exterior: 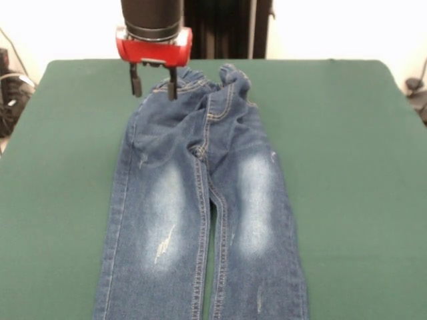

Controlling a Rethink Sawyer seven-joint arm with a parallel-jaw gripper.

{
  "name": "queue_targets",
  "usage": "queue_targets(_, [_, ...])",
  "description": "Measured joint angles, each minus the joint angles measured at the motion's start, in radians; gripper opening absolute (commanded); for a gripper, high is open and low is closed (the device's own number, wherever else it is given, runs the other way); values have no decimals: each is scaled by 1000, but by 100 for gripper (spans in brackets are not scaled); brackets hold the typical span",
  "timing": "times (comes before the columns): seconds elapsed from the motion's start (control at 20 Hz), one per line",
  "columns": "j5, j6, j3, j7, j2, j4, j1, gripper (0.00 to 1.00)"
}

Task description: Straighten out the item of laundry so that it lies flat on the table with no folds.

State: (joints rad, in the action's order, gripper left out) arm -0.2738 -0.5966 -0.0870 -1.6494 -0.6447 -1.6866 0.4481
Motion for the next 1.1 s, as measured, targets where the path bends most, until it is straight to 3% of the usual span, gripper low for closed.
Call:
queue_targets(0.55, [-151, -9, -175, 29, -9, -14, 122, 100])
queue_targets(1.1, [-242, -104, -316, 165, -29, -51, 254, 100])
